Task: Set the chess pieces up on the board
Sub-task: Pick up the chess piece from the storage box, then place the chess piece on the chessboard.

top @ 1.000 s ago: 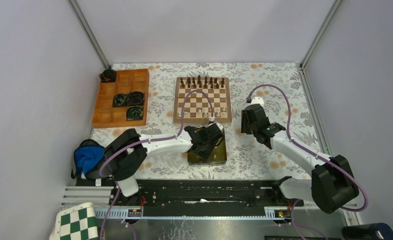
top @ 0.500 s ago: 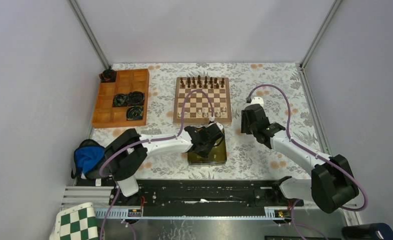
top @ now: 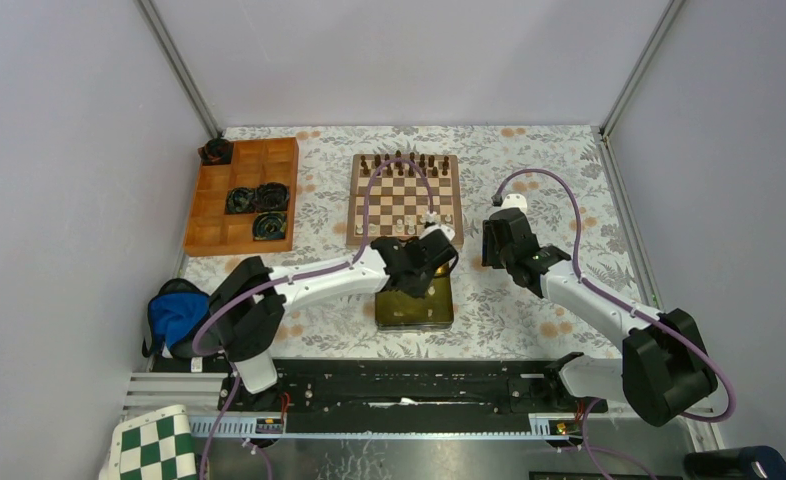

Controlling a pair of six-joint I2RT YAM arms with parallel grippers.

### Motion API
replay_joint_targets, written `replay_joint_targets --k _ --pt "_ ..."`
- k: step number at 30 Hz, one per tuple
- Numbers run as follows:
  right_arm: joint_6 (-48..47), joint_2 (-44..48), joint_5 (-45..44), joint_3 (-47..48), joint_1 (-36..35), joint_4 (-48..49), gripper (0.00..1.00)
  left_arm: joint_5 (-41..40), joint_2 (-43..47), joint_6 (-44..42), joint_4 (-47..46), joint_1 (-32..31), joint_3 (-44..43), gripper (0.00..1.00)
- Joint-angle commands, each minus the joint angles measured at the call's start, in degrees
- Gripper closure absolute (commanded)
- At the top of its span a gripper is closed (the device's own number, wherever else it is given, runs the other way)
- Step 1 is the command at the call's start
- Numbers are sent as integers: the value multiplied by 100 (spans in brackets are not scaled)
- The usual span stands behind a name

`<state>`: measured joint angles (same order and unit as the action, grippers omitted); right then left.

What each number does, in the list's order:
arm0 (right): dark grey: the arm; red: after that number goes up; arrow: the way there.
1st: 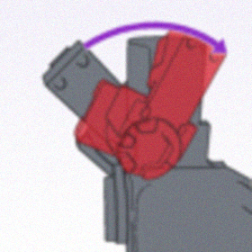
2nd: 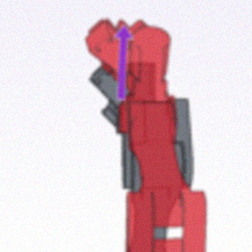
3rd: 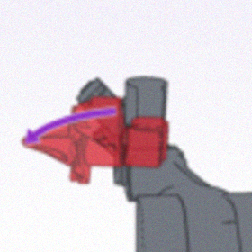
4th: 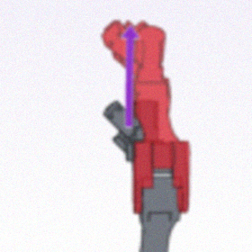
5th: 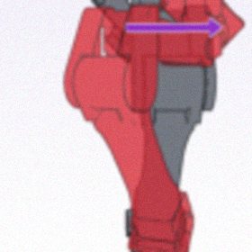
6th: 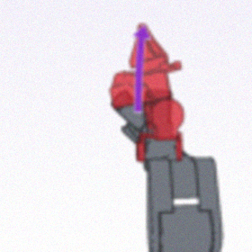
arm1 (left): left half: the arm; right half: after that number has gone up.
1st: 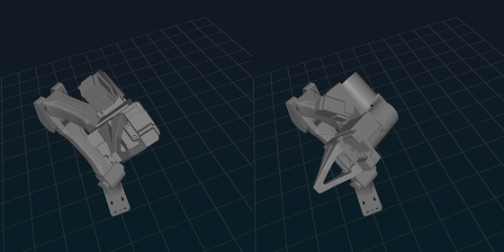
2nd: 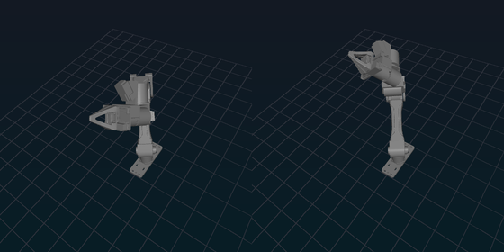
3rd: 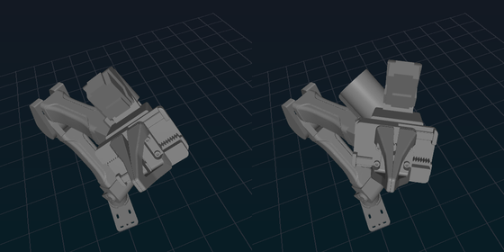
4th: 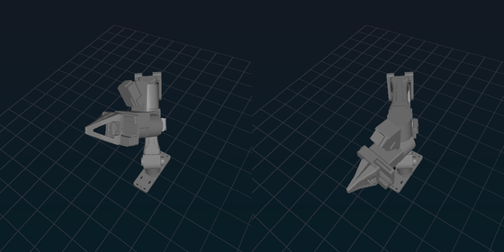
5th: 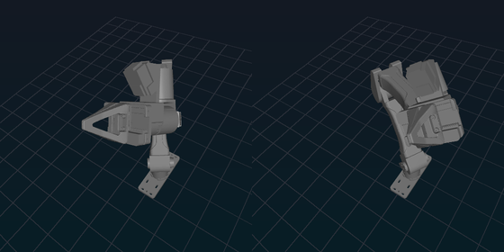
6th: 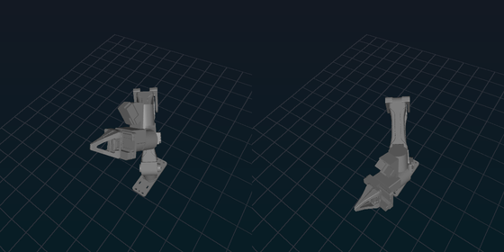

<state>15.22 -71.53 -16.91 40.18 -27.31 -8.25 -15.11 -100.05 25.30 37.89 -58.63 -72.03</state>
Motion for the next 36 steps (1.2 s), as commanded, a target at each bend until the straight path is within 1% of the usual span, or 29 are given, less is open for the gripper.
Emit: replay_joint_targets --k 1,12,17,27,36 --pt "-37 -37 -15 102 37 225 54 -273 -16 -70 457 177 -547 100" --pt "-11 -28 -24 87 42 251 54 -132 -228 16 505 1218 -1058 100" --pt "-2 -37 -9 88 37 269 54 -146 -438 12 453 1566 -1331 100" --pt "-27 15 -39 77 44 247 54 61 -931 174 328 2124 -1757 100" --pt "-48 -1 -41 116 42 245 54 252 -1360 242 247 2438 -2084 100"
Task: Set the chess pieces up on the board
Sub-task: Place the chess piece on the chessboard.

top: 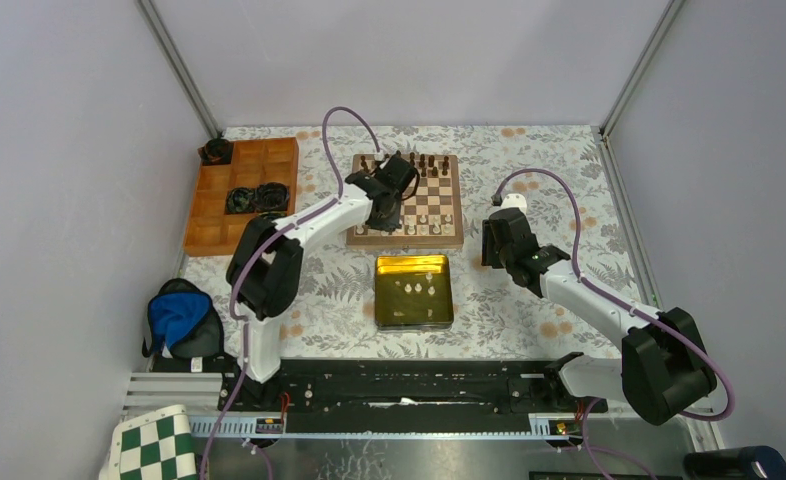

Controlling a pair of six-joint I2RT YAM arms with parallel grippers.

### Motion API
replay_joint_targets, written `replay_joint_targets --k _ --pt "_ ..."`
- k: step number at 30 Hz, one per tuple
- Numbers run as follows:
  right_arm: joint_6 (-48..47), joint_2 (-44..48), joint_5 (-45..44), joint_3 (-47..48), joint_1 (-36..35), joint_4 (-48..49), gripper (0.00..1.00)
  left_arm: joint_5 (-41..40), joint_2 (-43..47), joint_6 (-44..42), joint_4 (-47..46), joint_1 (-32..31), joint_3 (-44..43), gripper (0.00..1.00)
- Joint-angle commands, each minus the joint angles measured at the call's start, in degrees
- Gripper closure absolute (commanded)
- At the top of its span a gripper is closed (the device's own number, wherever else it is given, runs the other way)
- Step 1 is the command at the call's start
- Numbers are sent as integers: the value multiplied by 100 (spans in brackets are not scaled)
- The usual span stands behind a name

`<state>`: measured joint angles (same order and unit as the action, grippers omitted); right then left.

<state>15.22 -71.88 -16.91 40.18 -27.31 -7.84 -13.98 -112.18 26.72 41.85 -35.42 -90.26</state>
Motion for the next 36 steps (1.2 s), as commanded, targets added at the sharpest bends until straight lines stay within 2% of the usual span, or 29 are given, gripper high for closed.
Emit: replay_joint_targets --k 1,36 --pt "-55 33 -49 118 41 201 54 159 -196 104 -160 134 -285 100" --pt "-90 -90 -47 113 60 203 54 555 -663 81 -488 507 -492 100"
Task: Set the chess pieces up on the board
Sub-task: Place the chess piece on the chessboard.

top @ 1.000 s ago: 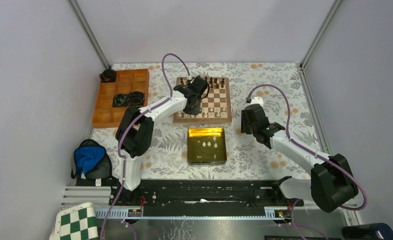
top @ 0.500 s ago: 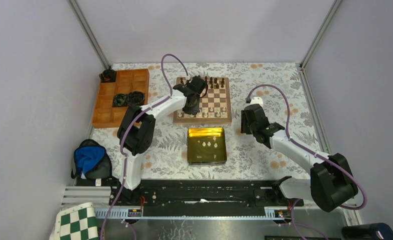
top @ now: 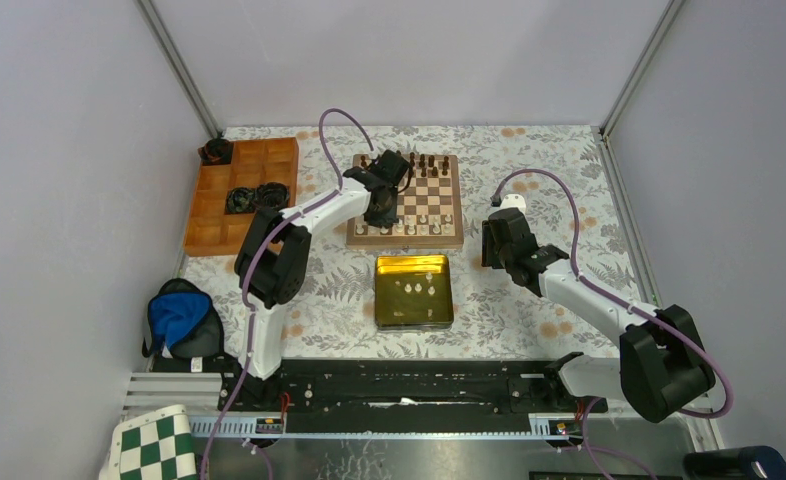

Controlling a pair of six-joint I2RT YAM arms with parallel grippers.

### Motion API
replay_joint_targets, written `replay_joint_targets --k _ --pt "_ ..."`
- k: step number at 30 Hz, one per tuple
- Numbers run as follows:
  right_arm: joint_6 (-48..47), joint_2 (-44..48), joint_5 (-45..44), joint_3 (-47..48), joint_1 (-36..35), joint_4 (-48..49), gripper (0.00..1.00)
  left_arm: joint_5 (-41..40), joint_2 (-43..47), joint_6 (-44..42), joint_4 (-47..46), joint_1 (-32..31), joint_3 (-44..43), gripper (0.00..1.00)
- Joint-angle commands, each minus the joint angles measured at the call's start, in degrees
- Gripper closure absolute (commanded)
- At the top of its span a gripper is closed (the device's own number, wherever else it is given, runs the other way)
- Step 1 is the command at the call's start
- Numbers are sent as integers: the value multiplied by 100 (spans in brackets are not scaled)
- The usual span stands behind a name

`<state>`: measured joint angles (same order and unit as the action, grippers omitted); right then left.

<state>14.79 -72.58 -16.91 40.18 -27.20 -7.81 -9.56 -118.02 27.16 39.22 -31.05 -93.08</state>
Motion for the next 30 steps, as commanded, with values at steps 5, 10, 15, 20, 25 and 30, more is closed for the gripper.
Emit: replay_joint_targets --k 5,10,15,20,25,30 --pt "-46 -28 -47 109 61 210 54 145 -106 37 -224 82 -238 100" --pt "-46 -42 -33 104 69 224 54 159 -135 40 -225 90 -263 100" --pt "-48 -46 -28 110 75 240 54 182 -146 36 -220 90 -281 100" --pt "-50 -38 -29 88 75 243 54 172 -142 35 -214 96 -243 100" --pt "-48 -38 -23 81 77 243 54 167 -118 26 -174 94 -219 100" --pt "-30 -37 -15 64 81 254 54 122 -94 9 -88 98 -215 100"
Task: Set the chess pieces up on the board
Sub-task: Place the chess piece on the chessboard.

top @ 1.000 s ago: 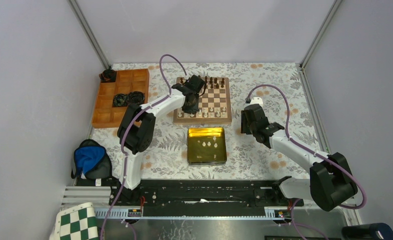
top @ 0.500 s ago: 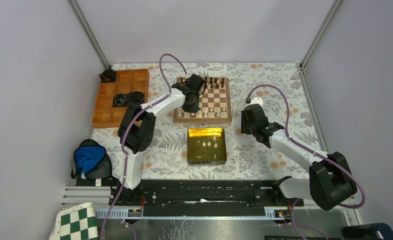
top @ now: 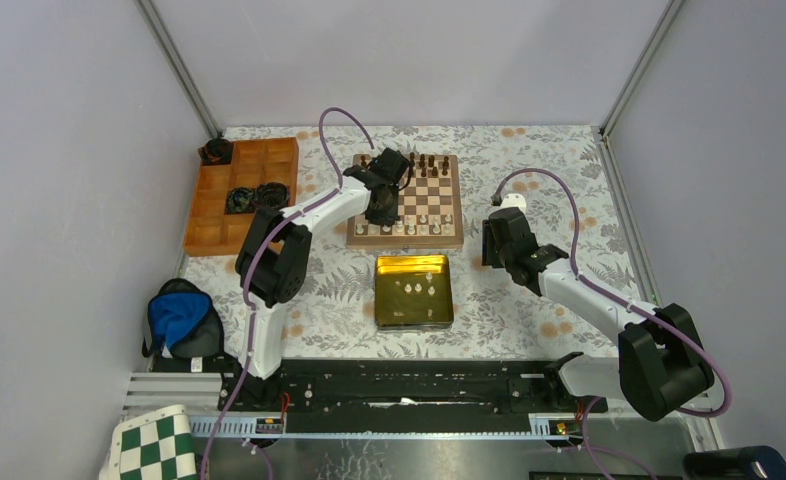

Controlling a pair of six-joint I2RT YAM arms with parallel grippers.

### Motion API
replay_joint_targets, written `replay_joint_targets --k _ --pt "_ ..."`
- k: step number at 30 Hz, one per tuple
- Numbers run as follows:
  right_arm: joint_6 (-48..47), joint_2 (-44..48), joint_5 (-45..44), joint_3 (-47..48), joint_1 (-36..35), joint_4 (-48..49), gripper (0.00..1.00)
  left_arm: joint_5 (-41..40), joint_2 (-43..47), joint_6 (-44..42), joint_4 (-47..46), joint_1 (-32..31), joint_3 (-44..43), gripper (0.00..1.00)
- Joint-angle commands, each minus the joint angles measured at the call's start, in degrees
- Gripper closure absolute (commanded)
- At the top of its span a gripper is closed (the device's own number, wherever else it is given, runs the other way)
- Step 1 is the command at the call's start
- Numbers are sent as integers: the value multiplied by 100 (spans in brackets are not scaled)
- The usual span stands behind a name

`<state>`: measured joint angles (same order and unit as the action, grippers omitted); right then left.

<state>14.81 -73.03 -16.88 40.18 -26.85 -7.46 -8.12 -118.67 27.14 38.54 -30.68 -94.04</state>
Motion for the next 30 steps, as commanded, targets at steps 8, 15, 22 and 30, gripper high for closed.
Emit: replay_joint_targets --k 8,15,22,30 --pt "-15 17 -8 64 49 219 54 -62 30 20 20 59 13 100" --pt "-4 43 -8 52 51 201 54 -75 46 36 18 58 85 100" --pt "13 44 7 39 49 201 54 -96 42 65 34 58 164 94" --pt "13 48 23 46 53 201 54 -124 20 71 40 62 186 77"
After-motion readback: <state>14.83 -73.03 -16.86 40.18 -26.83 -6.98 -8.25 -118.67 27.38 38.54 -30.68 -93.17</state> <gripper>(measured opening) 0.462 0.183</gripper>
